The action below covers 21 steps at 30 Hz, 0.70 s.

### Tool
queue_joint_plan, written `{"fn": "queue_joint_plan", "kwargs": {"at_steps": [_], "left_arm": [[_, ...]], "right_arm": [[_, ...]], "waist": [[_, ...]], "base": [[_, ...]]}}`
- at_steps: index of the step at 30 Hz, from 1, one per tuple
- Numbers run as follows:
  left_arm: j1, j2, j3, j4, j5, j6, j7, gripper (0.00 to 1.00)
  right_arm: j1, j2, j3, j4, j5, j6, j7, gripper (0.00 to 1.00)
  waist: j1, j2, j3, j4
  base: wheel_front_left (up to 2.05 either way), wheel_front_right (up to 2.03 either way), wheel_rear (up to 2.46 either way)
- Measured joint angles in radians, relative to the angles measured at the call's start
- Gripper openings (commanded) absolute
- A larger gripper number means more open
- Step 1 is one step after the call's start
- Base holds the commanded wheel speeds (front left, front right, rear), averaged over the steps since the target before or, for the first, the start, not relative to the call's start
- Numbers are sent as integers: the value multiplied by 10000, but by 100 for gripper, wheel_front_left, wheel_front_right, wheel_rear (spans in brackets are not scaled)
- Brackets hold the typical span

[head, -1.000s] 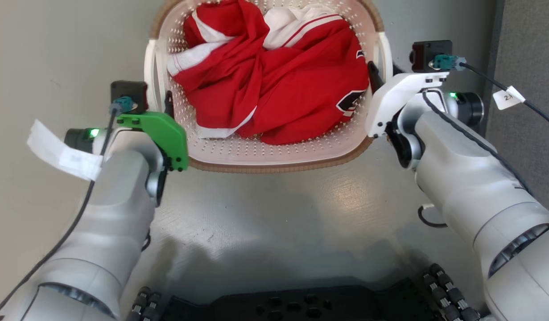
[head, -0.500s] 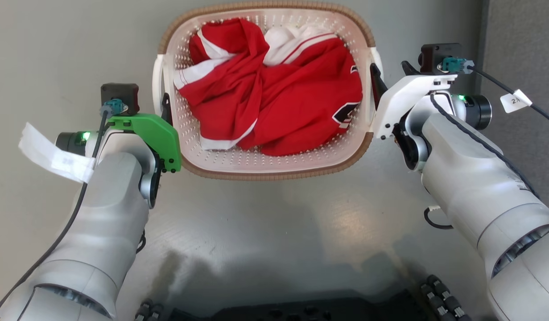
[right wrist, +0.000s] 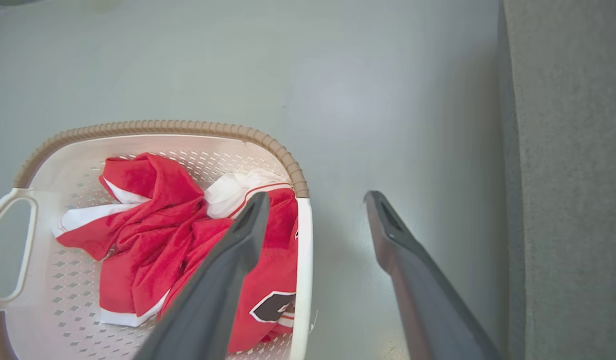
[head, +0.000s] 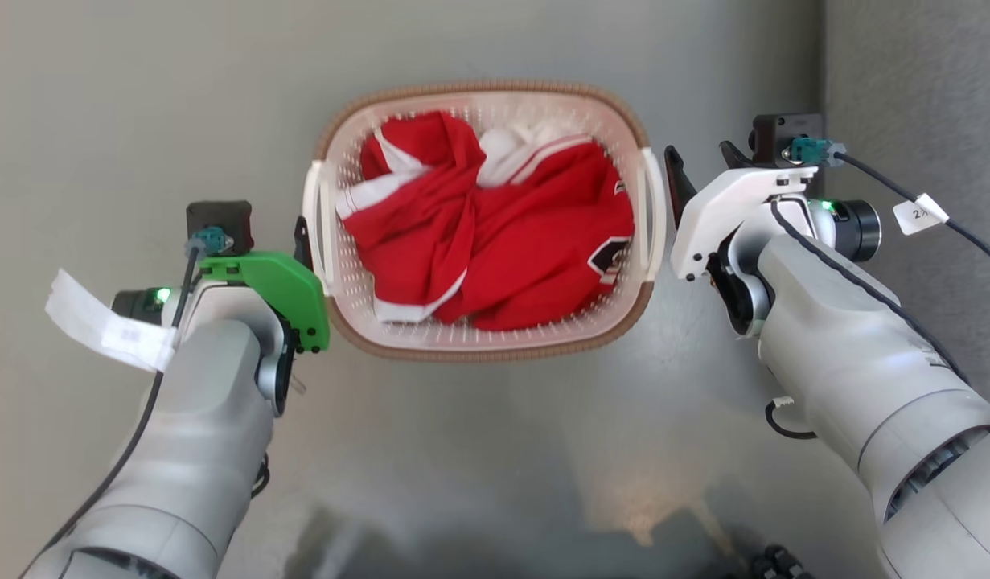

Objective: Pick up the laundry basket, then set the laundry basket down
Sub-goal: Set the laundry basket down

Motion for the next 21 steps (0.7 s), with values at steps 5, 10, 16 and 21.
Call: {"fn": "queue_joint_plan", "kwargs": {"at_steps": [5, 10, 16, 21], "left_arm": [[219, 27, 301, -867, 35, 44, -2, 100], [785, 290, 627, -1601, 150, 157, -27, 100], [1592, 579, 1034, -2500, 468, 249, -27, 100], [2285, 698, 1473, -3367, 830, 357, -29, 100]], "right_arm": [[342, 6, 35, -111, -17, 79, -71, 100], [803, 0, -23, -407, -96, 77, -79, 100], [977, 6, -397, -1292, -454, 25, -82, 100], [1613, -13, -842, -1896, -765, -127, -82, 100]], "waist": [[0, 0, -674, -15], [0, 0, -1365, -40], [-1, 0, -2206, -99], [0, 0, -2909, -166]], "base": [[0, 0, 0], [0, 0, 0], [0, 0, 0], [0, 0, 0]]}}
